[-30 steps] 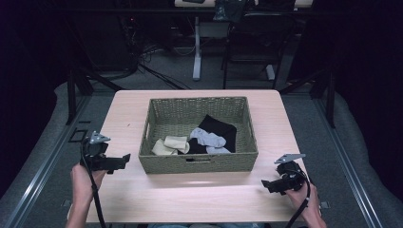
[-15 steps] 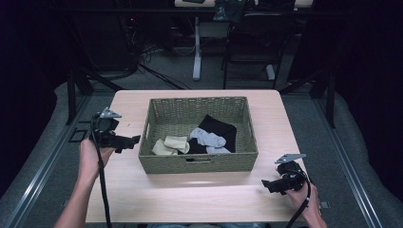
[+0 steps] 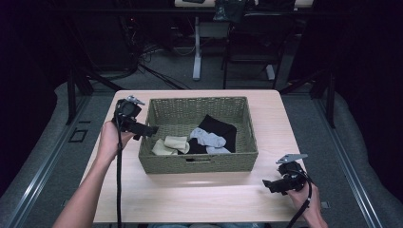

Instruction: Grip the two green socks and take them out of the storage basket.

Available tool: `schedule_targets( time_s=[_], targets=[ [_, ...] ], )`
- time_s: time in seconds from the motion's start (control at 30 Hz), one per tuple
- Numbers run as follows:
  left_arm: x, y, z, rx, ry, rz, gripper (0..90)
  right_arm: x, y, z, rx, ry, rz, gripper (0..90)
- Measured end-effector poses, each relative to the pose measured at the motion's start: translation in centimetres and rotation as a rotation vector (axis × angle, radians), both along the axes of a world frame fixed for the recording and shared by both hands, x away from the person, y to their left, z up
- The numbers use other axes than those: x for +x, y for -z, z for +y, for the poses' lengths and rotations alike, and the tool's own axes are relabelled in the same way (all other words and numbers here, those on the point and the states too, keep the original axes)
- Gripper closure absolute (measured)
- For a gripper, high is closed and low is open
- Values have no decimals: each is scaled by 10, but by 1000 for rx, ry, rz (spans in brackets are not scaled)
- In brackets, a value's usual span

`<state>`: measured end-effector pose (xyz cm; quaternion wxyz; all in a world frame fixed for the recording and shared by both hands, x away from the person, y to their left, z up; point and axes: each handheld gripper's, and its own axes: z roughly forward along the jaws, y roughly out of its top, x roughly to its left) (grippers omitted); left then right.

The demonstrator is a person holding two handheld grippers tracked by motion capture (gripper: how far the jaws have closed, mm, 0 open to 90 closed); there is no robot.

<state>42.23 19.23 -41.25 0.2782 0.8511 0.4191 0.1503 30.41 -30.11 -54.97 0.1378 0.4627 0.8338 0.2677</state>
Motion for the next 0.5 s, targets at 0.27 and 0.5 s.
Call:
schedule_targets(
  time_s=[0.27,0.5],
  targets=[
    [19,10,-27,49,61,64,0,-1,-1,1,-4,-7,-2,72],
    [33,29,-44,75,100,137,0,-1,-1,1,-2,-4,1,72]
  ],
)
